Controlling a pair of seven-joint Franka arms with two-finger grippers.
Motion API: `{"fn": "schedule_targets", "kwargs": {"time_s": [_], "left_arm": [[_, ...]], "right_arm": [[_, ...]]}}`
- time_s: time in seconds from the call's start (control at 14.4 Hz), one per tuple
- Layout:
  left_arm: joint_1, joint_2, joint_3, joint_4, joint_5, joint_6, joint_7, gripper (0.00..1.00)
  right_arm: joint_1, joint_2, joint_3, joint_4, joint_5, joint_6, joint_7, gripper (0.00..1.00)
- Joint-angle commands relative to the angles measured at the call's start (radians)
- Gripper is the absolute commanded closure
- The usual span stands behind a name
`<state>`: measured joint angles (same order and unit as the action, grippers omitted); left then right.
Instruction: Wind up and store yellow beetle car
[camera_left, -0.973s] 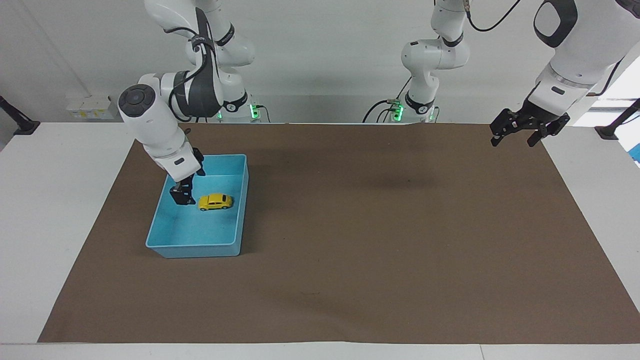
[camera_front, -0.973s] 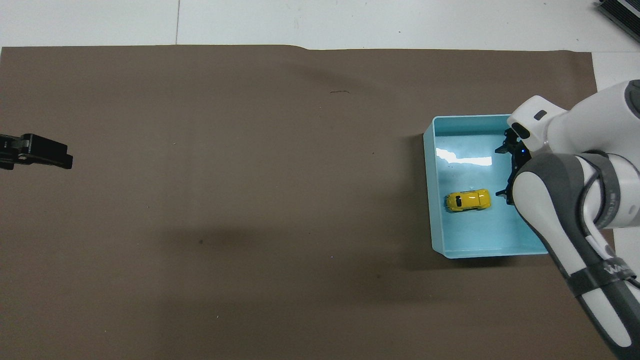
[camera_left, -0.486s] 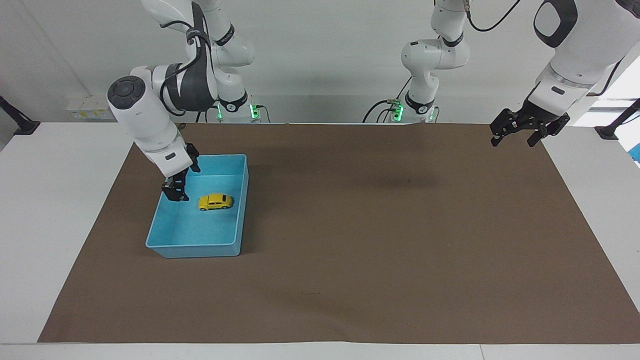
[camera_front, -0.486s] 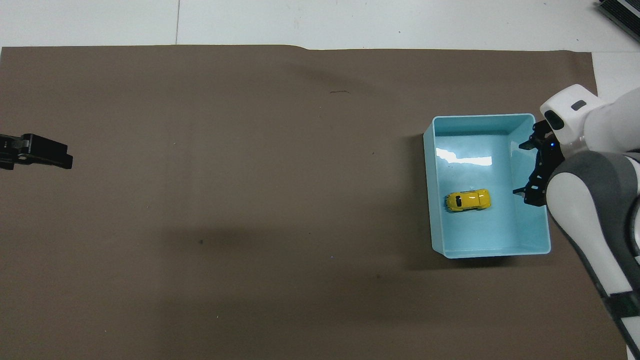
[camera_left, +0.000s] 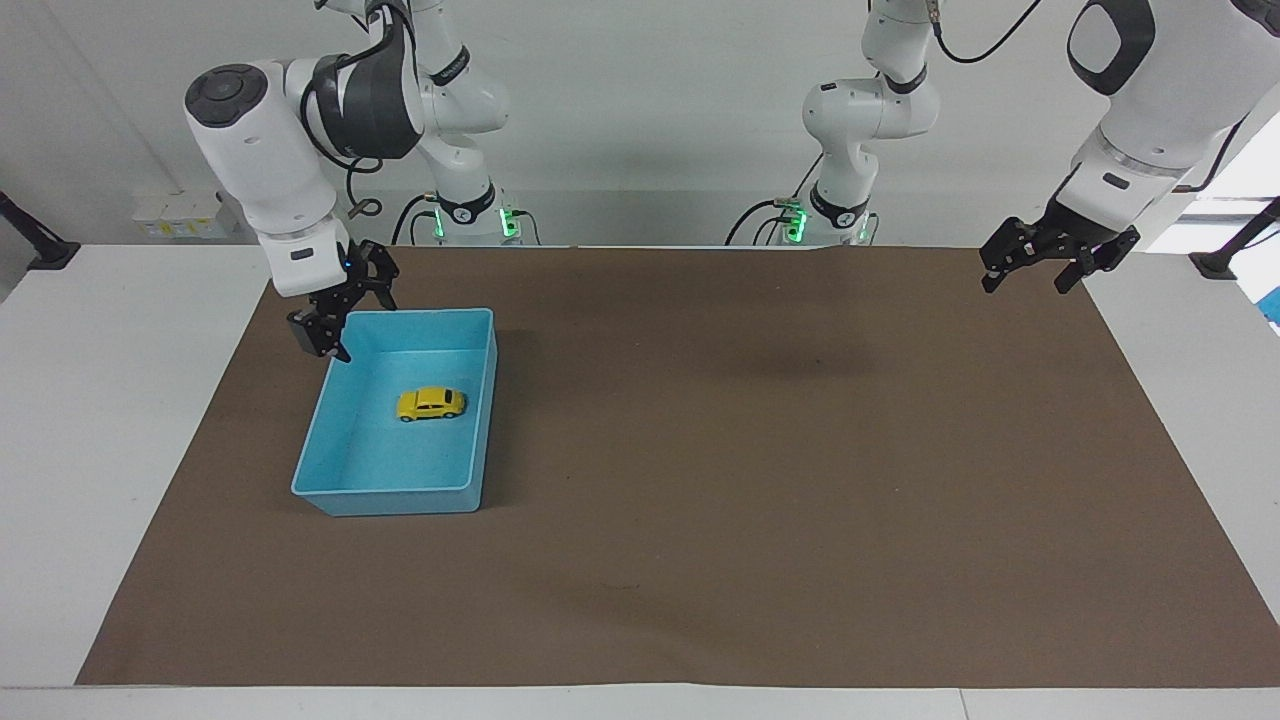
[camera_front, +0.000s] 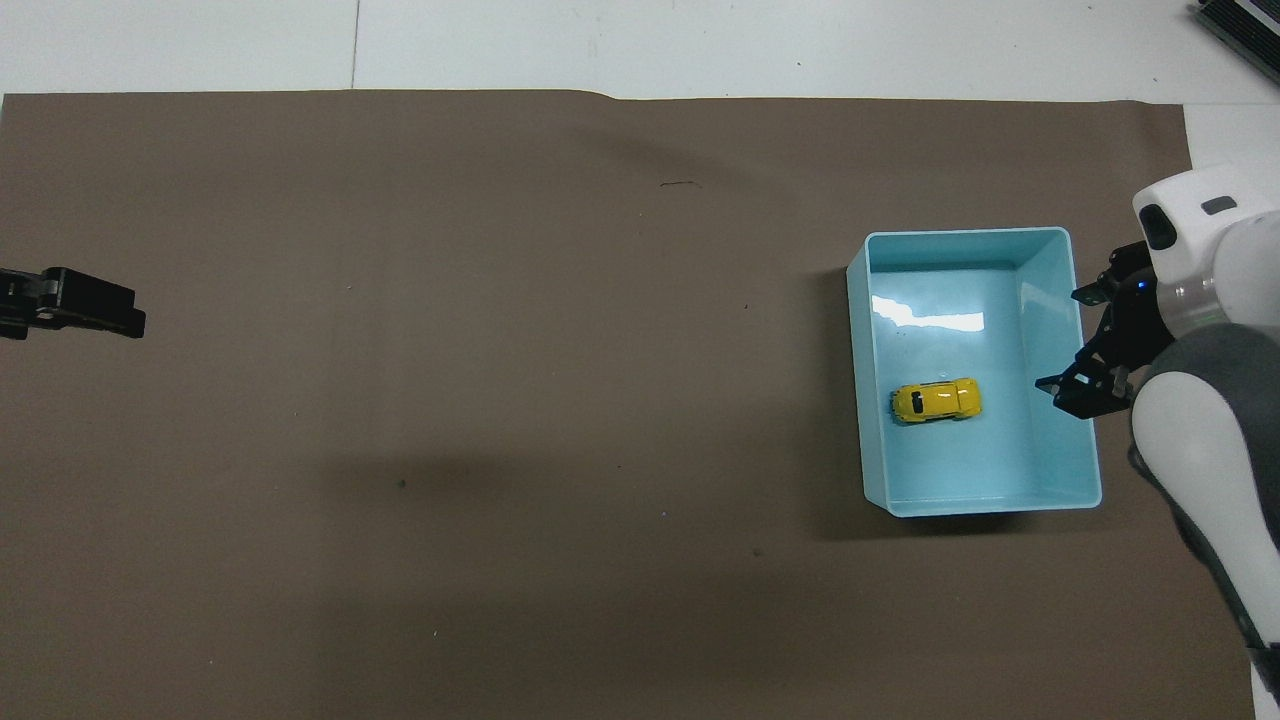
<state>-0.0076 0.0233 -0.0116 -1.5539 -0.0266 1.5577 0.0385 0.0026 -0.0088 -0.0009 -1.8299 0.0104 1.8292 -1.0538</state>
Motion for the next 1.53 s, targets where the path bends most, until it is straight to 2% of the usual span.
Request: {"fn": "schedule_targets", "kwargs": {"time_s": [0.0,0.14,0.49,1.04,1.46], "left_arm": [[0.008,-0.017,-0.005,-0.012,0.013,-0.008,-0.009,0.00],[0.008,-0.017,-0.005,-0.012,0.013,-0.008,-0.009,0.00],[0.008,-0.017,-0.007,-0.012,0.013,-0.008,-0.009,0.00],[0.008,-0.016,-0.005,-0.012,0.013,-0.008,-0.009,0.00],[0.008,-0.017,-0.005,-0.012,0.013,-0.010,-0.008,0.00]], "right_arm": [[-0.010,-0.010,0.010,-0.002,0.017,-0.013,0.107,0.00],[-0.009,-0.016,0.013,0.021,0.063,-0.018,0.230,0.00],[-0.013,-0.045,0.005,0.057,0.066,-0.080,0.478,0.00],[-0.019,-0.028,-0.028,0.207,0.105,-0.198,0.937,0.00],[-0.003,-0.026,-0.039,0.228,0.097,-0.208,0.982,0.00]]}}
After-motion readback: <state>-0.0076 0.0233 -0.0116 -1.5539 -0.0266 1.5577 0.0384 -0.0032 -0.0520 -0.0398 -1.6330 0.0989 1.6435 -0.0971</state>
